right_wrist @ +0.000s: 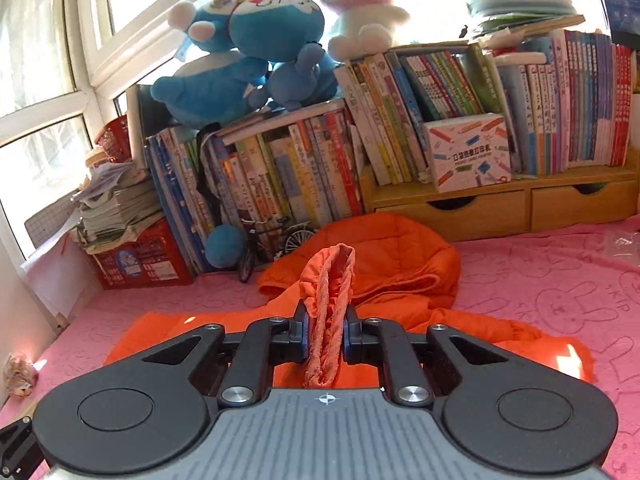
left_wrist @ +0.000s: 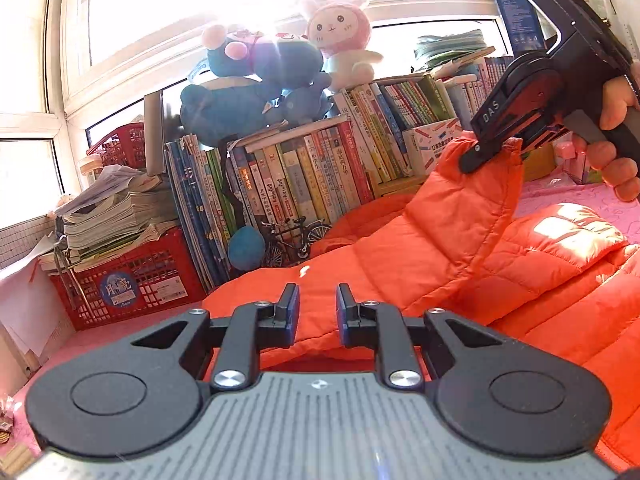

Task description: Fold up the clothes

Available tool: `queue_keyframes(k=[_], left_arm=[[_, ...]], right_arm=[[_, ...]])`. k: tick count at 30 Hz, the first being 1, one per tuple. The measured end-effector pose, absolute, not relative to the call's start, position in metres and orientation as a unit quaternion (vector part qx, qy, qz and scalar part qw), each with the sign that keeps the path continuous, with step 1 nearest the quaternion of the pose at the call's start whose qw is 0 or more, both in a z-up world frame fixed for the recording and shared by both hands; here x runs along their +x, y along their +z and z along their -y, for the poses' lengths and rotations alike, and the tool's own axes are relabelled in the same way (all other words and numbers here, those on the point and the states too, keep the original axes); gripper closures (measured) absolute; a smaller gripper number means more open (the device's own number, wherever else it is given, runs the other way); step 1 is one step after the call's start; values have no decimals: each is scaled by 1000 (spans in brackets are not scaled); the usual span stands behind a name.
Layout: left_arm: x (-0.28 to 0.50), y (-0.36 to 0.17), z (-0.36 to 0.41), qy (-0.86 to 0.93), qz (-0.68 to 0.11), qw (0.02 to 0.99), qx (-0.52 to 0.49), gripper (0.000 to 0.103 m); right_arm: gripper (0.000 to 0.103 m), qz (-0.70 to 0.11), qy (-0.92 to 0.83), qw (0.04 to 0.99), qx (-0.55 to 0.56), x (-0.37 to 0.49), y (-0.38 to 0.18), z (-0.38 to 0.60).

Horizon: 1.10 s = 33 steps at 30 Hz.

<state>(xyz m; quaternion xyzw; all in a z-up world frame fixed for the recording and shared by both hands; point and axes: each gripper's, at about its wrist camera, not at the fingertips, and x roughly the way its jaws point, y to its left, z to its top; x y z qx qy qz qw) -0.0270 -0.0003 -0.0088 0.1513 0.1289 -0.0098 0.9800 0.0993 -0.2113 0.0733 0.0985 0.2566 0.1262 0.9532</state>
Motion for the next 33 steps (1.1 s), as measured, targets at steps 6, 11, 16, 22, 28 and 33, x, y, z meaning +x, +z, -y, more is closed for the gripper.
queue_keyframes(k=[6, 11, 16, 22, 28, 33], left_arm=[[-6, -8, -30, 46, -166, 979, 107, 84], [20, 7, -26, 62, -134, 981, 126, 78], [58, 0, -25, 46, -174, 977, 118, 78], [74, -30, -39, 70, -223, 965, 122, 77], [81, -45, -41, 76, -257, 953, 142, 72], [70, -13, -59, 51, -234, 967, 87, 72]], right_arm=[[87, -272, 67, 959, 41, 103, 42, 230], [86, -294, 50, 954, 29, 104, 13, 227], [86, -296, 42, 954, 12, 95, 4, 222], [86, -288, 29, 957, -2, 88, 8, 227], [78, -279, -6, 953, -115, 100, -23, 204], [56, -255, -34, 943, -209, 90, -17, 182]])
